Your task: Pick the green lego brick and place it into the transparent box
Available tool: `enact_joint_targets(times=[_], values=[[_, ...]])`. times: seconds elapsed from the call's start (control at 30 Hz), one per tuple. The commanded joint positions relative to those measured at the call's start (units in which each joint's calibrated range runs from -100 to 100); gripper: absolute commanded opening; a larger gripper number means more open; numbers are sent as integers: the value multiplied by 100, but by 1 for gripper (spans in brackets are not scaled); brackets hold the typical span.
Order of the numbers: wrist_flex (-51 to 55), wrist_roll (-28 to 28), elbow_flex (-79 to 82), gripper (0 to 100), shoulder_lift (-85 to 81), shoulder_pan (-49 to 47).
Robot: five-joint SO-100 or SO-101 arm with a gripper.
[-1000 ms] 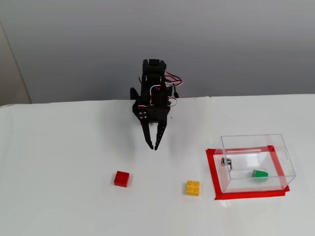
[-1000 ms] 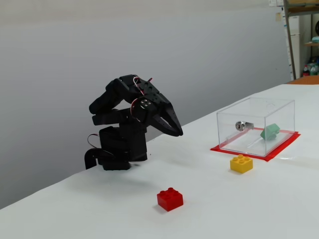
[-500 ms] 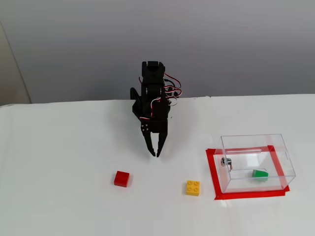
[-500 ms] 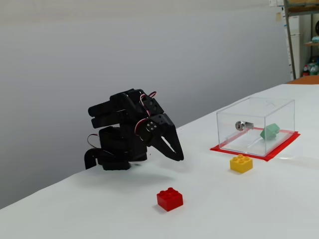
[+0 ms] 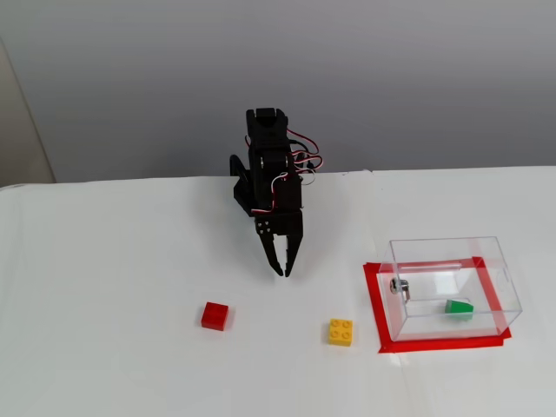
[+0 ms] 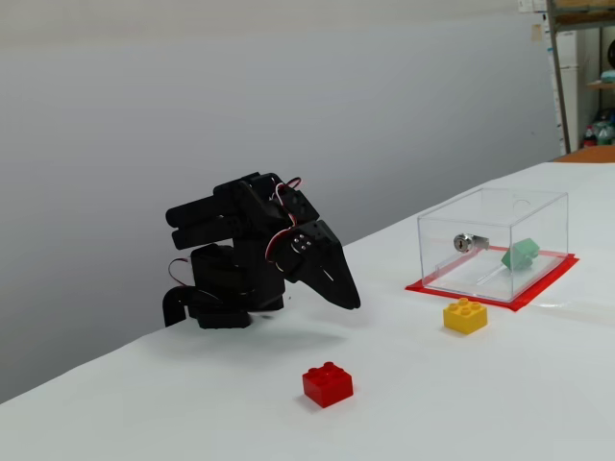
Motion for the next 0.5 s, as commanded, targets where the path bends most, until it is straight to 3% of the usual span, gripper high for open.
enact_joint_targets(times=[0.0, 0.27, 0.47], values=[[233, 5, -28, 1, -59, 36], [1469, -78, -380, 1, -59, 13], [1469, -136, -398, 1, -51, 21]])
